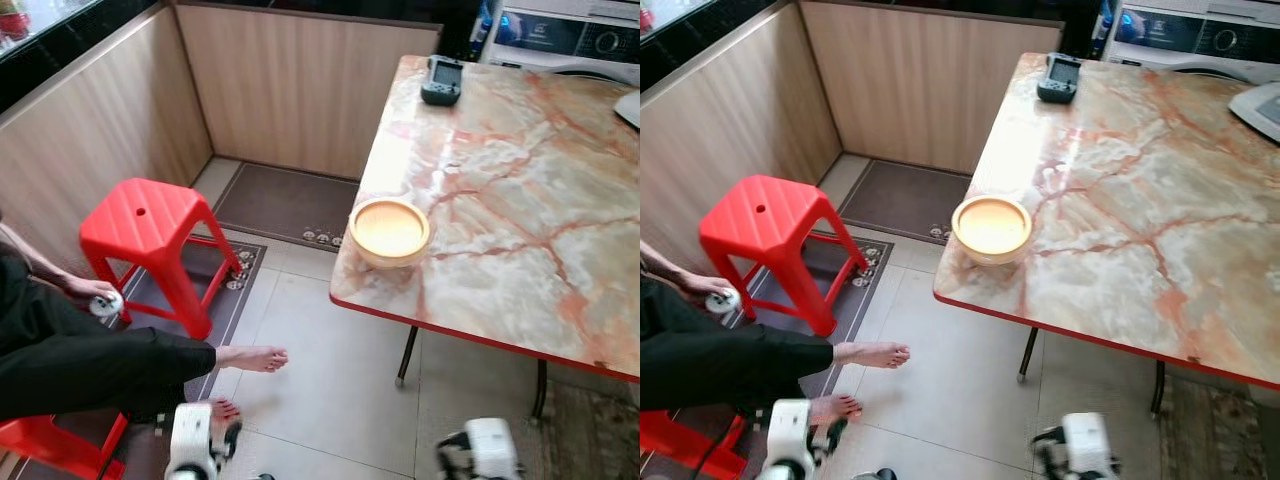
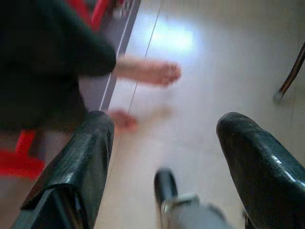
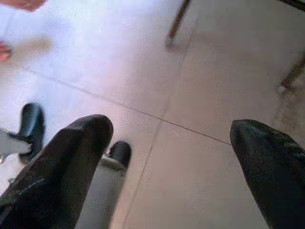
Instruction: Restocking fridge
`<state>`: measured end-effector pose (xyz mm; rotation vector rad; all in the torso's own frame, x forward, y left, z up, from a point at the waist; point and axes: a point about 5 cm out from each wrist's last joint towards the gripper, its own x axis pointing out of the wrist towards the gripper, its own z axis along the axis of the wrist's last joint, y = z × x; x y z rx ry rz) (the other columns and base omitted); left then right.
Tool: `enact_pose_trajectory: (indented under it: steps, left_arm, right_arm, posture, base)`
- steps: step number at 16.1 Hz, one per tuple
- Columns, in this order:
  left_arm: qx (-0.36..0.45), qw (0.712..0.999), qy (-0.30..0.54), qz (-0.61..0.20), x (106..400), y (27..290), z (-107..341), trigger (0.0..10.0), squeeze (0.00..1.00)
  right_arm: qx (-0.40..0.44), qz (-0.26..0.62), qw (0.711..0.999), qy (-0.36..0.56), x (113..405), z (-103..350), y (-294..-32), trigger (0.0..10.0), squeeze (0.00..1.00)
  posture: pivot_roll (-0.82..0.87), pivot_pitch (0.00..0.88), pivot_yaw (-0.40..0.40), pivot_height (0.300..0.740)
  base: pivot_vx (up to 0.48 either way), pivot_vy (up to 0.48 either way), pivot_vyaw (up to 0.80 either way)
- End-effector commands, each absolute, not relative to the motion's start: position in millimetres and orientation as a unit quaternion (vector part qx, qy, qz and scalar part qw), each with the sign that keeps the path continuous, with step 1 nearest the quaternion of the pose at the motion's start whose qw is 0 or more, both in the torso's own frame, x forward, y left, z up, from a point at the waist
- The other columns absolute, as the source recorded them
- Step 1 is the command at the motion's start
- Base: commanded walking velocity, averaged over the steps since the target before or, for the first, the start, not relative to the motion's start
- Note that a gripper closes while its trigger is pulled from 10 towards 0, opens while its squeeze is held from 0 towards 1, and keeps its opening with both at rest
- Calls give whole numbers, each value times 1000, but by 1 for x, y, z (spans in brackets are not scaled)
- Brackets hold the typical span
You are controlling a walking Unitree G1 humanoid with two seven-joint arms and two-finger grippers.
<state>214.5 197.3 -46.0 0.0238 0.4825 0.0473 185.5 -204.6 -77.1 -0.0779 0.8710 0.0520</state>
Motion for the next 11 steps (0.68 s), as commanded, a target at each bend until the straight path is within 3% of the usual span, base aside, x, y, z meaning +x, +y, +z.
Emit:
enact_pose_trajectory:
  steps: [1, 3, 5, 7, 11]
  left_arm:
    - [9, 976, 217, 35, 210, 201, -44, 10000, 0]
    - [15, 983, 175, 50, 213, 205, -33, 10000, 0]
    - [52, 994, 58, 77, 222, 213, 9, 10000, 0]
    - [70, 994, 4, 85, 227, 215, 36, 10000, 0]
    - [119, 983, -128, 48, 251, 201, 117, 10000, 0]
  right_arm:
    - [-28, 23, 902, 430, 180, -81, -200, 10000, 0]
    - [-24, 23, 902, 431, 179, -82, -197, 10000, 0]
    - [-27, 31, 900, 435, 175, -84, -192, 10000, 0]
    - [-25, 28, 899, 436, 173, -85, -193, 10000, 0]
    - [-20, 26, 898, 438, 171, -86, -192, 10000, 0]
  posture:
    - [154, 132, -42, 740]
    - [155, 131, -40, 740]
    - [151, 136, -38, 740]
    - [147, 148, -40, 740]
    - [164, 173, -46, 740]
  base:
    - [0, 0, 0]
    - [0, 0, 0]
    - [0, 0, 0]
    - [0, 0, 0]
    - [0, 0, 0]
